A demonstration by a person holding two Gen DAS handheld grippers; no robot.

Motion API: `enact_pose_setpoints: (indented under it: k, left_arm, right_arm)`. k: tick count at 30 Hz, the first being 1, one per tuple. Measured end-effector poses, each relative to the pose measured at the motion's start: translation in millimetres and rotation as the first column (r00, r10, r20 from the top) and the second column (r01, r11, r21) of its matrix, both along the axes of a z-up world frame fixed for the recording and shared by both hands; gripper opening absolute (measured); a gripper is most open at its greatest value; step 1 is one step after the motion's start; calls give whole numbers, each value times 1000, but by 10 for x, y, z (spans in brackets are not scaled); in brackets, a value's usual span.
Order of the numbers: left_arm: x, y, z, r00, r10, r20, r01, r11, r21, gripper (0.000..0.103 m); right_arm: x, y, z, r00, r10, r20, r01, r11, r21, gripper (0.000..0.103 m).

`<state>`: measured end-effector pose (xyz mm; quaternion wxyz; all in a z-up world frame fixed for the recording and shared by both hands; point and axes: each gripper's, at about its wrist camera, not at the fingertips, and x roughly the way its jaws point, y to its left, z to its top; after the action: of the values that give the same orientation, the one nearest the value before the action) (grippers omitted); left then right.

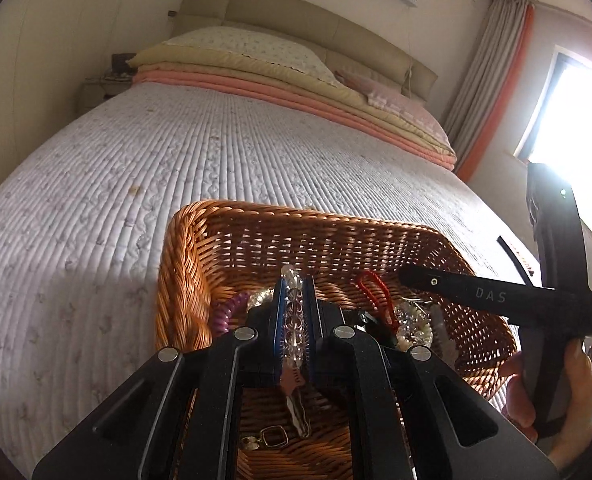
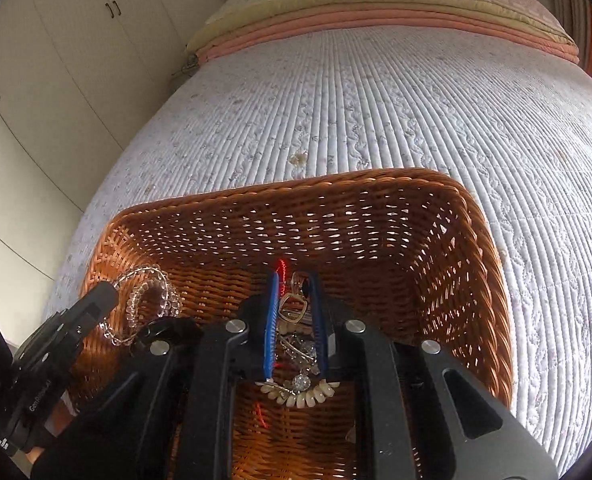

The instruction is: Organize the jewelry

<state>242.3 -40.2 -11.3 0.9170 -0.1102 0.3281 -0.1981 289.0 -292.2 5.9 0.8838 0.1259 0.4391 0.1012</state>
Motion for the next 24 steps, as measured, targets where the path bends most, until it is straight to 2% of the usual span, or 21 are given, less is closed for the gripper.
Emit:
enact_pose_setpoints:
  k: [1, 2, 3, 4, 6, 9, 11, 13, 14, 16, 18, 20, 21, 23, 24]
  left_arm:
    - [-7, 9, 3, 1000, 2, 1, -2, 1000, -1, 7]
    - [-14, 19, 9, 1000, 4, 1, -4, 1000, -5, 13]
    - [-16, 22, 15, 1000, 3, -1, -3, 1000, -9, 18]
    - [-34, 38, 28, 1000, 7, 3, -7, 1000, -14, 26]
    - [-72, 49, 51, 1000, 10, 12, -10, 1000, -16, 29]
    - [-189, 84, 173, 999, 2, 44, 0, 999, -42, 35]
    - [-350, 130, 335, 995, 14, 95, -8, 998, -61, 46]
    - [-568, 193, 505, 987, 29, 160, -17, 997, -79, 52]
    - [-641, 215, 557, 984, 32, 177, -18, 996, -83, 62]
    - [-897, 269, 693, 972, 51, 229, -33, 996, -82, 73]
    - [-1168, 311, 802, 958, 60, 280, -44, 997, -63, 76]
    - [-1413, 325, 850, 948, 66, 313, -59, 998, -32, 82]
    - [-1503, 327, 859, 942, 72, 327, -69, 997, -20, 86]
    - [-1767, 341, 869, 921, 113, 374, -129, 992, 18, 95]
    - [-1883, 345, 859, 909, 135, 395, -160, 987, 30, 95]
  right_arm:
    - [22, 13, -17, 1000, -5, -5, 5, 1000, -3, 14]
    - [42, 21, -26, 1000, -7, -10, 7, 1000, -1, 15]
    - [54, 23, -28, 1000, -8, -14, 9, 1000, 2, 21]
    - [62, 6, -31, 1000, -14, -19, 14, 1000, 8, 34]
    - [52, -57, -35, 1000, -25, -10, 26, 999, 20, 50]
    - [-95, -105, 72, 999, -30, 34, 30, 1000, 8, 50]
    - [-234, -133, 180, 998, -32, 63, 30, 999, 22, 50]
    - [-411, -169, 309, 995, -28, 96, 25, 999, 25, 50]
    - [-510, -196, 377, 993, -27, 118, 25, 1000, 17, 50]
    - [-747, -196, 504, 985, -22, 171, 22, 1000, 2, 50]
    - [-974, -179, 597, 975, -8, 221, 5, 1000, 15, 50]
    - [-1254, -191, 650, 961, -6, 276, -4, 999, 34, 53]
    - [-1391, -198, 663, 953, -13, 301, 1, 999, 40, 57]
    - [-1640, -215, 684, 935, -28, 355, 13, 999, 47, 64]
    - [-1770, -213, 673, 923, -39, 382, 24, 999, 43, 70]
